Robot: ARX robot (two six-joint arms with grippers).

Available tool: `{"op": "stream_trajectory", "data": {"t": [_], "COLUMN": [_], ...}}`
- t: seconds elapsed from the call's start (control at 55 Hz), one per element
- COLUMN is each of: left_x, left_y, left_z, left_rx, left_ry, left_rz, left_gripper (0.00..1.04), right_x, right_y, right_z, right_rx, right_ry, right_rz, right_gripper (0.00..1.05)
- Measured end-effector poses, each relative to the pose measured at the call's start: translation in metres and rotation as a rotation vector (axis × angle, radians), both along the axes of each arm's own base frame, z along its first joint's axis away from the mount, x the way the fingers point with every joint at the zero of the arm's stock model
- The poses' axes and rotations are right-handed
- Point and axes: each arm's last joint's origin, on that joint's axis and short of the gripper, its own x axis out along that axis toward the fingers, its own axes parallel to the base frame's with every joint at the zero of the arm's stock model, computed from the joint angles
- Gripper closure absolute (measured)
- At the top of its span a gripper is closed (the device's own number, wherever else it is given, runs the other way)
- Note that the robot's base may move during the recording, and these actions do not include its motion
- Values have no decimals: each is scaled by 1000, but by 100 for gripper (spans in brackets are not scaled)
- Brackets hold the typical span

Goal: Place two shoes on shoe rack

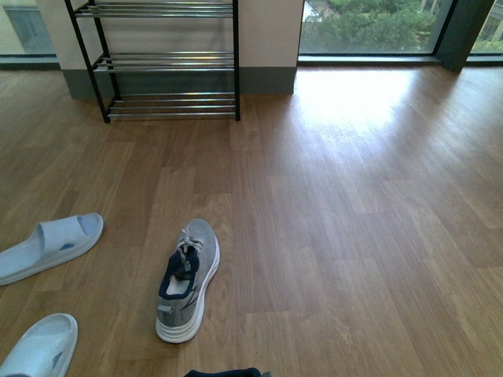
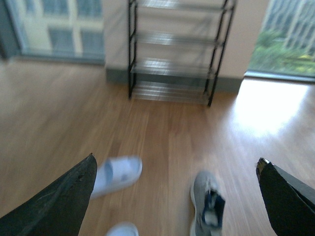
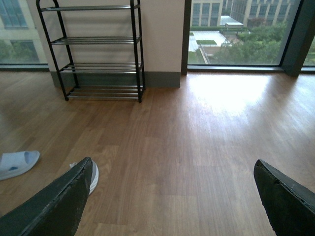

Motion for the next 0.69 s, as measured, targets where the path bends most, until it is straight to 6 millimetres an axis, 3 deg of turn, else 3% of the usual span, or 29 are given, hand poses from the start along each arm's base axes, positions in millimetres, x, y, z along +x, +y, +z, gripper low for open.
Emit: {"op": "stream_trajectory", "data": {"t": [0.109, 0.218, 0.4, 0.528, 0.692], "left_x": [12, 33, 65, 82, 101], "left_y": [-14, -45, -78, -101, -133], "left_z": [-2, -5, -27, -61, -126], "left_rx": [-291, -653, -857, -925, -1039], "left_ry": [77, 126, 307, 476, 754], "left_rz": [80, 34, 20, 86, 249], "left_gripper": [9, 9, 9, 9, 9], "right_x": [0, 0, 0, 0, 0], "right_y": [0, 0, 0, 0, 0], "right_z": [0, 0, 0, 0, 0], "right_rx": [0, 0, 0, 0, 0], "right_ry": [0, 0, 0, 0, 0], "right_rz": [1, 1, 1, 1, 1], "right_gripper": [9, 9, 9, 9, 9]}}
